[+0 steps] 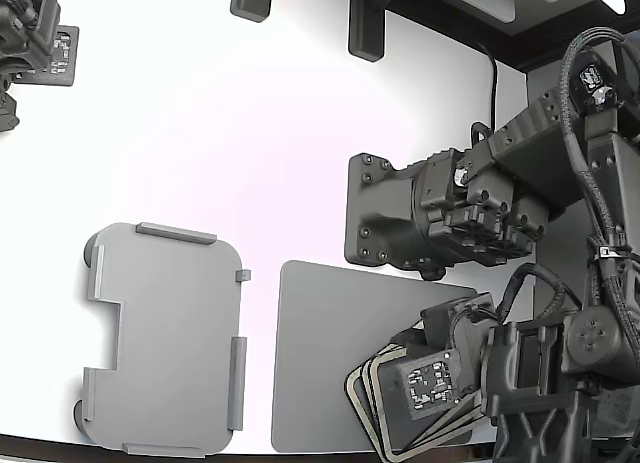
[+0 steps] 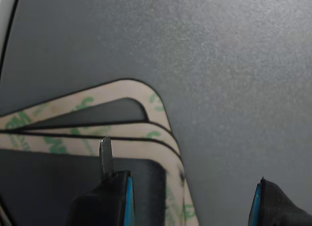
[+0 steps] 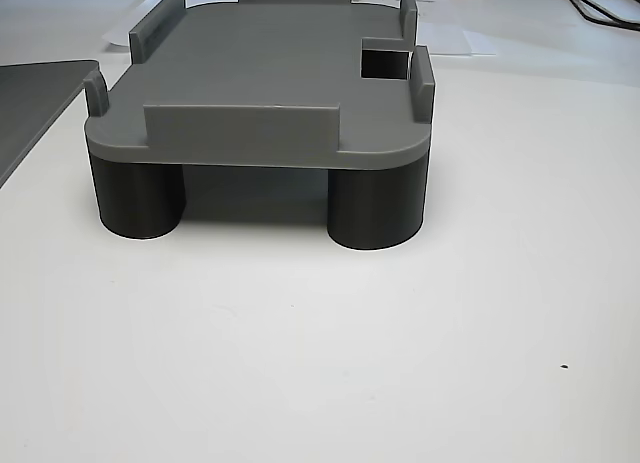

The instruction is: Move top rectangular frame to the holder.

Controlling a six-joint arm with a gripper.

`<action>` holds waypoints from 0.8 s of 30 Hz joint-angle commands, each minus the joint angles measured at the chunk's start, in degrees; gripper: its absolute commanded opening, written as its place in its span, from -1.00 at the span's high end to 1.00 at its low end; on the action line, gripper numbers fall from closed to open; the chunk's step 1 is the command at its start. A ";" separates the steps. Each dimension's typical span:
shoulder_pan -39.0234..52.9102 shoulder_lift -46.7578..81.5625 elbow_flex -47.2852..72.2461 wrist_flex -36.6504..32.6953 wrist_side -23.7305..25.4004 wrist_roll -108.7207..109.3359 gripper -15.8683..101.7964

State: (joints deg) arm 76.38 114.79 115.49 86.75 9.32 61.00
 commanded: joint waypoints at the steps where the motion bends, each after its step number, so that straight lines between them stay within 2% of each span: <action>1: 0.35 1.05 -0.09 -0.79 -0.53 1.23 -0.97; 11: 3.34 1.23 4.39 -5.27 -1.58 5.71 -0.97; 24: 8.17 -0.44 3.43 -5.71 -1.23 10.20 -0.97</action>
State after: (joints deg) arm 84.73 113.64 120.59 81.12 8.09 70.66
